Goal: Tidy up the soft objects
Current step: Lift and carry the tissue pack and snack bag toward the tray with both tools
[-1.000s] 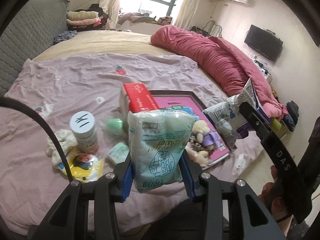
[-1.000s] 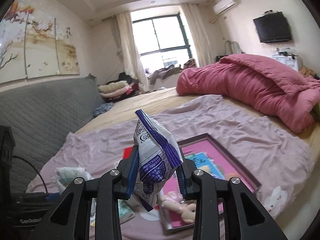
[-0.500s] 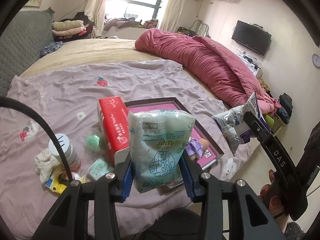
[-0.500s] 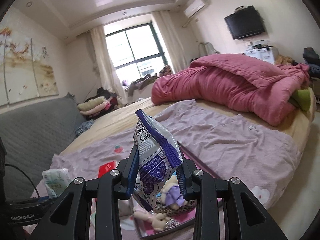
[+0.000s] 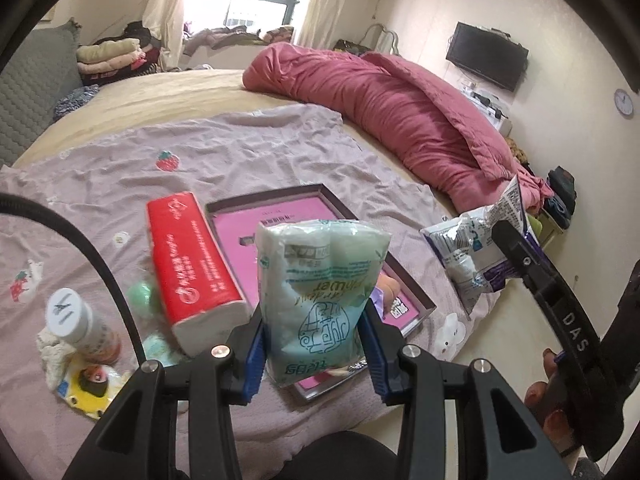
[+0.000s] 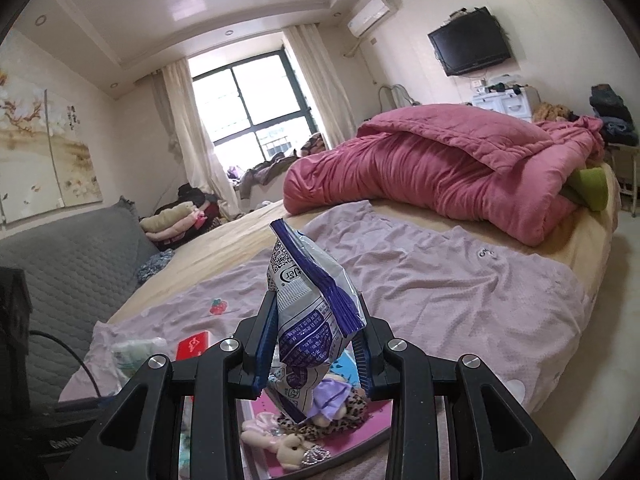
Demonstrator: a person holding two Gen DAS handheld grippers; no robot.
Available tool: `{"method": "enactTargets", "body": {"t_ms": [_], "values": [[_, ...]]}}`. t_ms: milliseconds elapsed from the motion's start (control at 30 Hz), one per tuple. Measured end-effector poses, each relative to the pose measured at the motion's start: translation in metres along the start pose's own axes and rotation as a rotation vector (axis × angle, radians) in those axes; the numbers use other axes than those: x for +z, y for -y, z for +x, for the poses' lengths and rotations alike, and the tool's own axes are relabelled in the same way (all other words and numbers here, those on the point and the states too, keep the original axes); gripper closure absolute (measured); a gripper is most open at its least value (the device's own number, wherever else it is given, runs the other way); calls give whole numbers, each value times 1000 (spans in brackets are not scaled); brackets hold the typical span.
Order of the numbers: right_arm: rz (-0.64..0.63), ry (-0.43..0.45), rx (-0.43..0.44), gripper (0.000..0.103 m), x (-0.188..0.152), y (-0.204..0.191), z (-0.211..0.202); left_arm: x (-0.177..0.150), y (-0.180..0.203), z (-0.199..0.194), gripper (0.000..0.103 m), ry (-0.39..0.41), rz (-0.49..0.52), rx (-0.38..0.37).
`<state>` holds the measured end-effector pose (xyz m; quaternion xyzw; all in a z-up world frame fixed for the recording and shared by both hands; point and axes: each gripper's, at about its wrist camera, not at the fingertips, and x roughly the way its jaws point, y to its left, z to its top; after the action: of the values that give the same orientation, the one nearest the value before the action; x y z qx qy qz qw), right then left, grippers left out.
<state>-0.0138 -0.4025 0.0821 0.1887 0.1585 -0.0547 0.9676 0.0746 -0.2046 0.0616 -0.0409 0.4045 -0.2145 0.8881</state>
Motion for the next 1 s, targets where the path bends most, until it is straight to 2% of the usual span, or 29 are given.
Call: {"method": "enactTargets", "body": {"t_ms": [533,1000], "values": [[67,-42,-67,68,-10,42,23,-7,16,82,60,-121,7,-43],[72,-108,-81,68,-22,56,45,-11,14,116,60,-159,10,-32]]}}
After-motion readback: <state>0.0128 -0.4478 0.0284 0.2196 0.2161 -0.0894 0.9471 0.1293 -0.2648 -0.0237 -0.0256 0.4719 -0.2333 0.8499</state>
